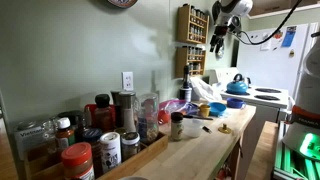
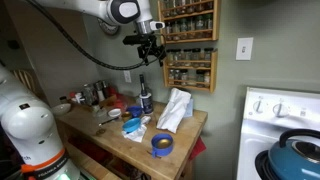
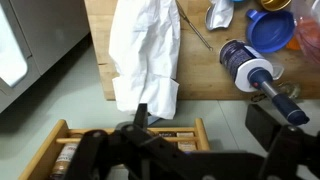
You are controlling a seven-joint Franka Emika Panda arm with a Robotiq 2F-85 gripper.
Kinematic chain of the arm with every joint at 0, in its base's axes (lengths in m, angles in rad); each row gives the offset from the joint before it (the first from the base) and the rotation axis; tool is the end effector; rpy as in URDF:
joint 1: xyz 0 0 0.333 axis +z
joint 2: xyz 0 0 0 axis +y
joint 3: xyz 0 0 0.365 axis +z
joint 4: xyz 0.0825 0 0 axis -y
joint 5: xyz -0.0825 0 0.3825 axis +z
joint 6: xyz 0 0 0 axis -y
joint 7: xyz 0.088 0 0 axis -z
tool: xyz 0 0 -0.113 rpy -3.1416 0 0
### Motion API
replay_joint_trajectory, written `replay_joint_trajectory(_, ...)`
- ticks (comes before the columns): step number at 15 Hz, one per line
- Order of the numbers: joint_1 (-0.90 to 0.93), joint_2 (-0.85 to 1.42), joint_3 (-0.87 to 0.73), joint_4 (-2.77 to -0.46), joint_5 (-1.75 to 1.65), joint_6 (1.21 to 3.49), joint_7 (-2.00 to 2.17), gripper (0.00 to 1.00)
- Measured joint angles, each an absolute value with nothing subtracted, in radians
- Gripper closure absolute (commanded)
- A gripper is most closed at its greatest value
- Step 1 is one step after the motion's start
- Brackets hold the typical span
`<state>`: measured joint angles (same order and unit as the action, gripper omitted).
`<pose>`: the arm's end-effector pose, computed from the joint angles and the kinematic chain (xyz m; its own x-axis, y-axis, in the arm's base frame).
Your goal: Remove the gold plate in the blue cup on the right and put it on the table
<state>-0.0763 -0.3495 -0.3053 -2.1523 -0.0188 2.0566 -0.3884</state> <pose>0.4209 -0.1913 0.6008 0.9679 0.0194 0.2507 0.0172 -0.9998 0.0110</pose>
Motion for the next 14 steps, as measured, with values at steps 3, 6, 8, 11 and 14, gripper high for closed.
replay_joint_trajectory(3,-0.076,-0.35,-0.305,-2.152,-0.019,2.057,-0.388,0.0)
replay_joint_trajectory(6,-0.096,-0.338,-0.304,-2.159,-0.023,2.057,-0.377,0.0)
replay_joint_trajectory(8,-0.132,-0.315,-0.31,-2.185,-0.028,2.056,-0.371,0.0)
replay_joint_trajectory(11,-0.196,-0.266,-0.332,-2.257,-0.047,2.057,-0.363,0.0)
replay_joint_trajectory(14,-0.244,-0.222,-0.363,-2.353,-0.046,2.07,-0.363,0.0)
